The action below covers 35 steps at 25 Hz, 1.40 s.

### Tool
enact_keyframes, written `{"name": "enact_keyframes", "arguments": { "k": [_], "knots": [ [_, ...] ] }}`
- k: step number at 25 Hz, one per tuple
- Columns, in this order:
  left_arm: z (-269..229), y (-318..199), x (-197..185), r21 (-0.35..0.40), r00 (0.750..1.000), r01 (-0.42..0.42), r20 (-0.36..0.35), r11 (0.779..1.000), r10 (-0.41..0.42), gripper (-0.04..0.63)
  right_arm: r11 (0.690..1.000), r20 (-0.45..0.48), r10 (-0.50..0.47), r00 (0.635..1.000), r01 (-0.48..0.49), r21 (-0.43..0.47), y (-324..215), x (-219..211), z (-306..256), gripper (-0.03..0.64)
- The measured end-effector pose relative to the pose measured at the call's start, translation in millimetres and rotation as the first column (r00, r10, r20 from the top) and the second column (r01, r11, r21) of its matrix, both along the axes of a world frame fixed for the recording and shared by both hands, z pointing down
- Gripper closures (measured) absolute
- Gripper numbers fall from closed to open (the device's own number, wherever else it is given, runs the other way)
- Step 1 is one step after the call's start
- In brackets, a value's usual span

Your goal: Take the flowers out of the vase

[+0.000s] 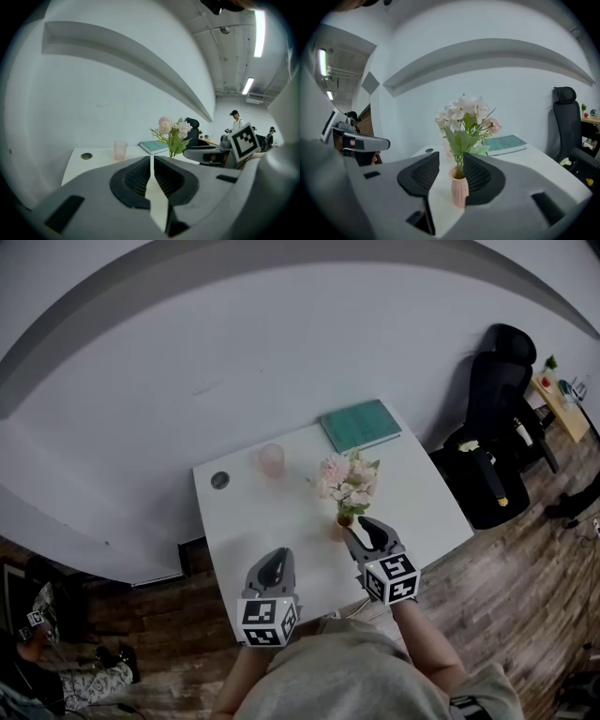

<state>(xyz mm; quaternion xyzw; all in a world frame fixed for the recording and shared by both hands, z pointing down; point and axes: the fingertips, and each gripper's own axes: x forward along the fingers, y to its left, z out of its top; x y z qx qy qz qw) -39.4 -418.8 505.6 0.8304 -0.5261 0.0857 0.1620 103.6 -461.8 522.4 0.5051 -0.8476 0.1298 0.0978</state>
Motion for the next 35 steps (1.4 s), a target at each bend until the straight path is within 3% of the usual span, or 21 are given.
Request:
{"name": "enact_keyframes", "arguments": {
  "k": [24,35],
  "knots": [
    [12,-39,-4,-0.012,0.996,0.092,0.010,0.996,-0.092,0.571,0.993,-0.011,-0.106,0.994,0.106,-0.049,-49,-8,33,0.459],
    [15,-38,1,-0.013,0.995,0.095,0.011,0.995,-0.095,0.571,0.993,-0.030,-0.112,0.993,0.112,-0.027,-49,-6,31,0.546]
  ]
}}
